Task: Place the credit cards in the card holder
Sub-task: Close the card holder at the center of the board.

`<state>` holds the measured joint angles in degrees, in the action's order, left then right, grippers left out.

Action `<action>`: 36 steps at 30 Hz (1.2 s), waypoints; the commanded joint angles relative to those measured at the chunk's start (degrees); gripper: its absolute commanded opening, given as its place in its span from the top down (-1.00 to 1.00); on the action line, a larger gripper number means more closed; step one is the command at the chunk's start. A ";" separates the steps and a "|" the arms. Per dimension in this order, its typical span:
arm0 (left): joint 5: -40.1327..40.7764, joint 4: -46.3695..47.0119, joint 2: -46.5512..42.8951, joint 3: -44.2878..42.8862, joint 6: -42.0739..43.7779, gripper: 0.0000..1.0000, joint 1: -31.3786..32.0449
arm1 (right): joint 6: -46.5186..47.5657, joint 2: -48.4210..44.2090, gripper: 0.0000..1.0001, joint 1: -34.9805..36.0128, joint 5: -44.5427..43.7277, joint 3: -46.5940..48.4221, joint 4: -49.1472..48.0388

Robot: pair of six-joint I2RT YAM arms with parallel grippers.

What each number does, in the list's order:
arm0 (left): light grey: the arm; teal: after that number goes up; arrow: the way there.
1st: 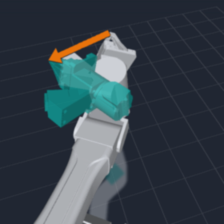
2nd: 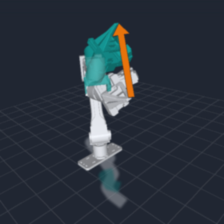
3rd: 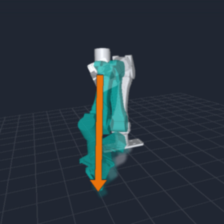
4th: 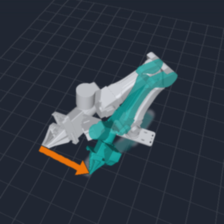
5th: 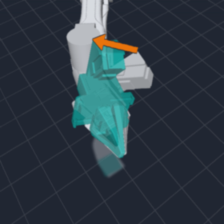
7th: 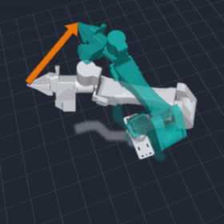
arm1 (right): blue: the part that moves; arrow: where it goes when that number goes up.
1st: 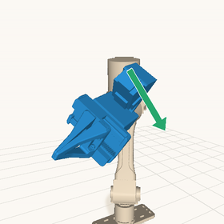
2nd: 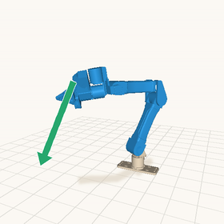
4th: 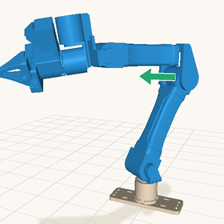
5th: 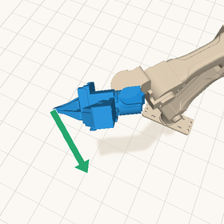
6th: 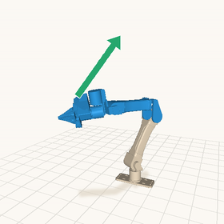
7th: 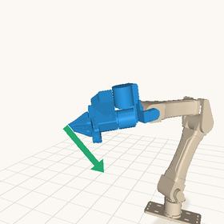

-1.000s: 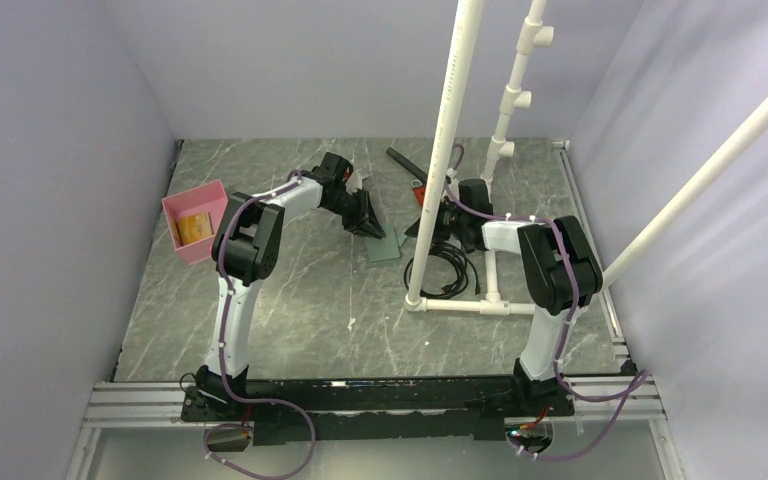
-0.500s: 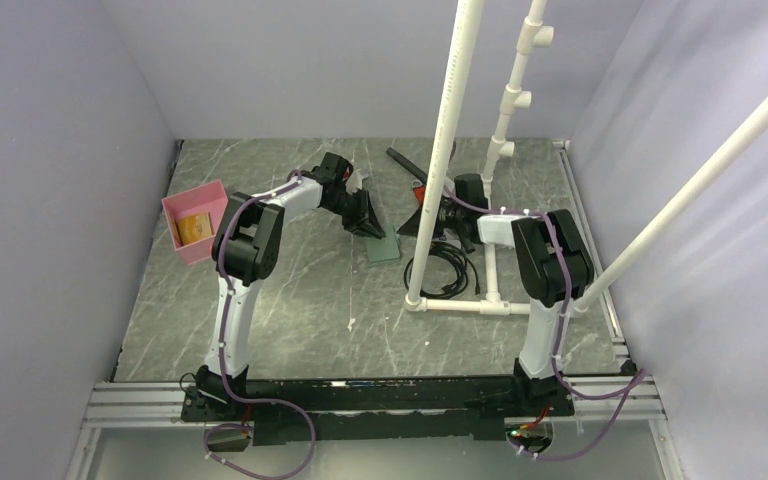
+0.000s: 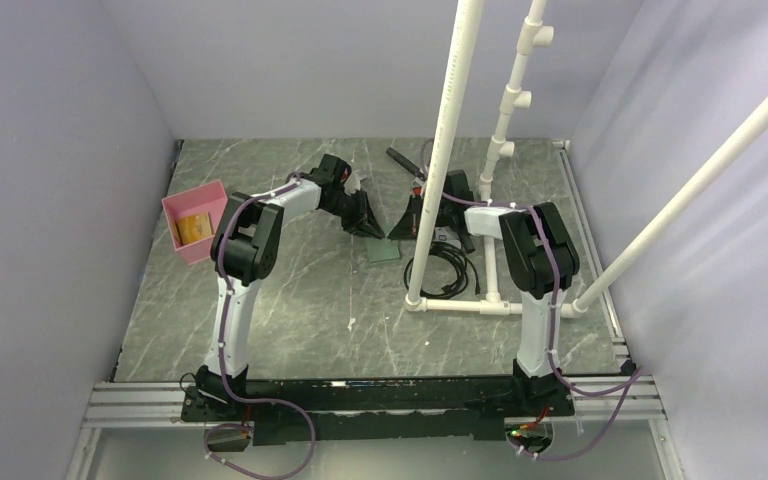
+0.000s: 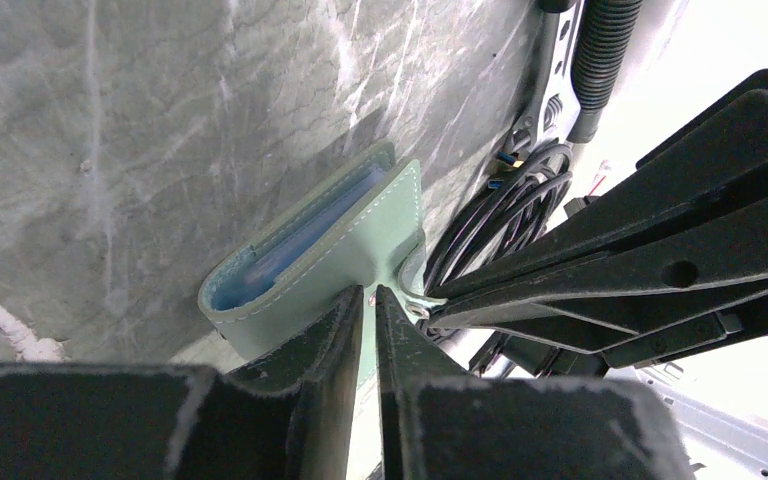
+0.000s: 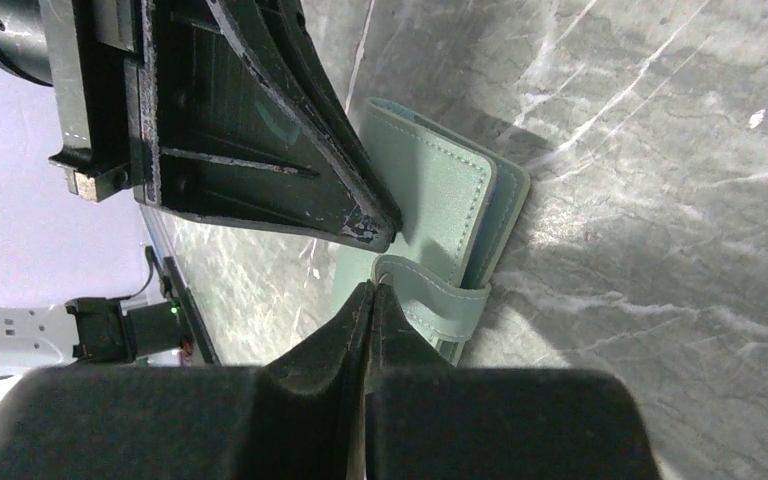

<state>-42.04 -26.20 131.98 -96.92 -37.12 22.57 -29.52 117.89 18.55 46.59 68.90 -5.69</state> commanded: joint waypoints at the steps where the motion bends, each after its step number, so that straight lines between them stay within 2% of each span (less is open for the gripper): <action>1: 3.99 -0.37 -0.49 2.26 0.34 0.63 0.07 | 2.59 0.68 1.00 0.68 0.95 2.58 3.82; 19: 3.39 -0.25 -0.27 2.00 0.26 0.66 0.02 | 4.86 1.30 1.00 1.70 -6.63 4.67 8.99; 20: 3.19 -0.13 -4.33 2.00 0.28 0.66 0.02 | 5.23 1.13 1.00 1.79 -7.13 4.88 9.67; 21: 3.16 -0.13 -0.63 1.94 0.21 0.66 0.02 | 5.82 0.94 1.00 2.03 -8.38 5.00 10.46; 26: 3.31 -0.14 -0.26 2.00 0.22 0.66 0.02 | 7.43 -0.21 1.00 2.51 -12.32 5.48 12.81; 36: 3.40 -0.54 -0.15 2.08 0.50 0.66 0.02 | 4.61 -2.65 1.00 2.42 -12.94 3.03 10.01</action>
<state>-42.17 -24.93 131.48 -95.90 -37.74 22.37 -25.10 117.84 20.84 38.39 73.32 4.71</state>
